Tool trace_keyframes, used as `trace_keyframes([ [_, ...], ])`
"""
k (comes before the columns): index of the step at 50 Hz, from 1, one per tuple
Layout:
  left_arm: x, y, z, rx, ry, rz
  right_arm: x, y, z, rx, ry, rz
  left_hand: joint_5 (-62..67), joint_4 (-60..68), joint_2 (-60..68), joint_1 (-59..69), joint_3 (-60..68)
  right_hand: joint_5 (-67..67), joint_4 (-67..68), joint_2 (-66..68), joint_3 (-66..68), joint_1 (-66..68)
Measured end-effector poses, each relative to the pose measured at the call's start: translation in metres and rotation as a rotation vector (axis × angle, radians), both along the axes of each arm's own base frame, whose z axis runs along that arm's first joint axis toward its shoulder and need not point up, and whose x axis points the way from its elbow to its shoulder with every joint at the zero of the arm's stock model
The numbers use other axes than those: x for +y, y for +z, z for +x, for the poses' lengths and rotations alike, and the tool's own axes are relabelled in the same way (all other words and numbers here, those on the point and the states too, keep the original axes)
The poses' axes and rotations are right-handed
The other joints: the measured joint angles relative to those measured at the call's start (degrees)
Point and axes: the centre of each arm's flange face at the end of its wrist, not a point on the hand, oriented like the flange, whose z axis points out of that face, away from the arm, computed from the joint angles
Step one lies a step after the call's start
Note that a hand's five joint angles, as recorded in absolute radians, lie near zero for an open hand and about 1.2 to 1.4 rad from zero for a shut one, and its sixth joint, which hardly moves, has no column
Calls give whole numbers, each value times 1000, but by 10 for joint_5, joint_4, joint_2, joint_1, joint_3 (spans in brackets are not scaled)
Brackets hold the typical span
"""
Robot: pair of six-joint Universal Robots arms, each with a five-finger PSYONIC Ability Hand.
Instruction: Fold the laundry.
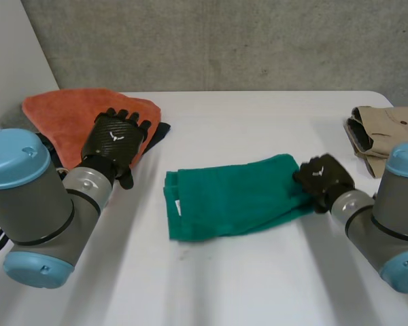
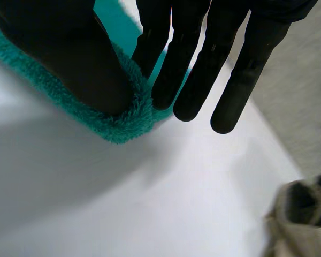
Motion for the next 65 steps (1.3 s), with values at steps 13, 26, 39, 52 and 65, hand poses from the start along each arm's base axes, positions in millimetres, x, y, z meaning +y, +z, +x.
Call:
trace_keyframes([
  [13,5,10,4,14,9,-20,77,43,130,-173,454,-242,0,0,0,0,0,12,1,0,0,0],
  [26,3,14,2,119,16,10,132,3,165,-169,711,-68,0,0,0,0,0,-304,-307,-328,-308,-320],
  [39,23,4,-57,346,-70,148,32,57,100,-521,145,201,0,0,0,0,0,-536,-564,-555,-559,-494],
  [52,48,-76,-47,110,128,404,8,-5,107,-442,105,482,0,0,0,0,0,-536,-564,-555,-559,-494],
  [65,45,-78,-37,58,149,411,4,1,104,-286,122,342,0,0,0,0,0,-536,-564,-555,-559,-494],
])
